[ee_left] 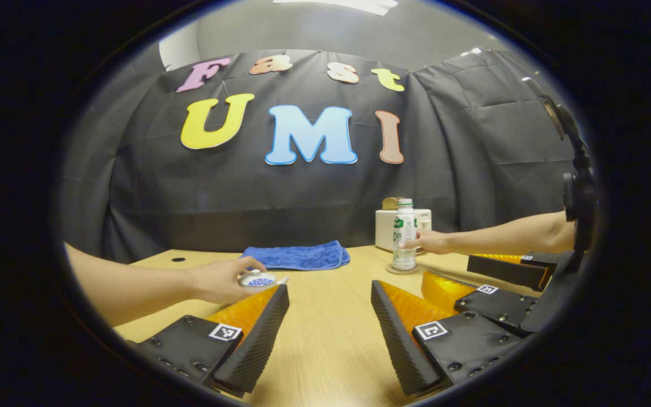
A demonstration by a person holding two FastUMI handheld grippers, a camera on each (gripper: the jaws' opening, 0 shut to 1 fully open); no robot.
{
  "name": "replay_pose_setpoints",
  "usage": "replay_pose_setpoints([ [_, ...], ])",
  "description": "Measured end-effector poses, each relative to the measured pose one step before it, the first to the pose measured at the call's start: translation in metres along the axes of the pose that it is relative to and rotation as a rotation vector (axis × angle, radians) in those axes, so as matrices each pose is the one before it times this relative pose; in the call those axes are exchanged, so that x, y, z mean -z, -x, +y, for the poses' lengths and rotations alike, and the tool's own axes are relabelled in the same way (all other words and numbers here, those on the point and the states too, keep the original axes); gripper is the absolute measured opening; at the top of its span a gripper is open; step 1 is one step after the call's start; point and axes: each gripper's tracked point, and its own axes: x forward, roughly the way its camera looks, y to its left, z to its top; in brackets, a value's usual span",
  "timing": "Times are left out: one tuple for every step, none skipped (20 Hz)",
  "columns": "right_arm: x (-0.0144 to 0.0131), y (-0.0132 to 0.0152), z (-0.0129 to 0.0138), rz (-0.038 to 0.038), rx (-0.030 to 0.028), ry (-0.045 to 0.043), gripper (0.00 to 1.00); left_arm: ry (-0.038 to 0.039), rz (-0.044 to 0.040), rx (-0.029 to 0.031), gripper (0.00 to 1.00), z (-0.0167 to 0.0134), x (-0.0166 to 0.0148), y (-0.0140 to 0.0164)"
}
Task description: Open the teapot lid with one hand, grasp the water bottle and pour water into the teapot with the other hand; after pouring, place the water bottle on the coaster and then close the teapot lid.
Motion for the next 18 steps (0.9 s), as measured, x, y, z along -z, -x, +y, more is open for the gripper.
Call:
replay_pose_setpoints([
  [0.00009,-0.00005,-0.00064,0.00013,-0.00003,-0.00017,0.98,-0.00032,-0.00008,0.00031,0.99,-0.00021,-0.0006,0.00026],
  [-0.00012,-0.00036,0.0007,-0.00031,0.00009,0.00027,0.97,-0.00002,-0.00045,0.00027,0.99,0.00011,-0.00057,0.00006],
  [-0.00069,-0.0005,0.00055,-0.00131,0.00029,-0.00003,0.98,0.00024,-0.00069,0.00074,0.99,-0.00022,0.00072,-0.00016],
  [0.00028,-0.0002,-0.00045,-0.00073,0.00026,0.00006,0.97,0.00002,-0.00074,0.00049,0.99,-0.00007,-0.00075,-0.00093],
  [-0.00045,0.00036,-0.0001,0.00035,0.00121,0.00001,0.97,-0.00038,0.0004,0.00041,0.99,-0.00025,0.00062,0.00064],
  [0.00097,-0.00034,-0.00066,0.00066,0.00183,-0.00003,0.97,0.00061,0.00025,0.00262,0.99,0.0,0.00008,-0.0006],
  [-0.00022,-0.00001,-0.00002,-0.00042,0.00296,-0.00031,0.97,0.00016,-0.00002,0.00354,0.99,-0.001,-0.00031,0.0004],
  [0.00044,0.00019,-0.00047,0.0001,0.00284,0.0005,0.97,0.00003,-0.00006,0.00227,0.99,-0.00028,-0.00023,-0.00075],
  [-0.00068,-0.00054,-0.0003,0.00003,0.0005,-0.00044,0.97,0.0002,0.00014,0.00115,0.99,-0.00015,-0.00003,0.00067],
  [-0.00003,-0.00002,0.00024,0.00024,0.00015,0.00009,0.97,-0.00029,-0.00046,0.00032,0.99,-0.00016,-0.00039,0.0001],
  [-0.00022,-0.00023,0.00014,0.00018,-0.00017,-0.00007,0.97,0.00023,0.0002,-0.00012,0.99,-0.00008,0.00057,-0.00043],
  [0.00045,0.00003,-0.00015,0.00069,-0.00013,-0.0002,0.97,0.00003,-0.00016,0.00005,0.99,0.00037,-0.00079,-0.00011],
  [0.00027,0.00059,-0.00028,0.00046,-0.00008,-0.00014,0.97,-0.00019,-0.00023,-0.00002,0.99,-0.00034,0.00032,-0.0001],
  [-0.00021,0.00026,0.00017,0.00014,0.00003,-0.00008,0.97,0.00008,-0.00039,0.00003,0.99,0.00013,0.0006,-0.00025],
  [-0.00047,0.0001,0.00013,-0.00064,0.00015,-0.00016,0.97,0.00025,-0.00065,0.00027,0.99,-0.00005,0.00098,-0.00045],
  [0.00059,-0.0004,0.00004,0.00046,0.00002,-0.00009,0.98,0.00002,0.00019,0.00014,0.99,0.00077,-0.00087,0.00025],
  [-0.00023,0.00025,0.00009,0.00054,-0.00017,-0.00035,0.98,0.00024,0.0006,0.00003,0.99,0.00025,0.00047,-0.00026],
  [0.00018,0.00036,0.00027,0.00055,-0.00012,0.00014,0.97,-0.00005,0.00006,0.00005,0.99,-0.00003,-0.00016,0.00025],
])
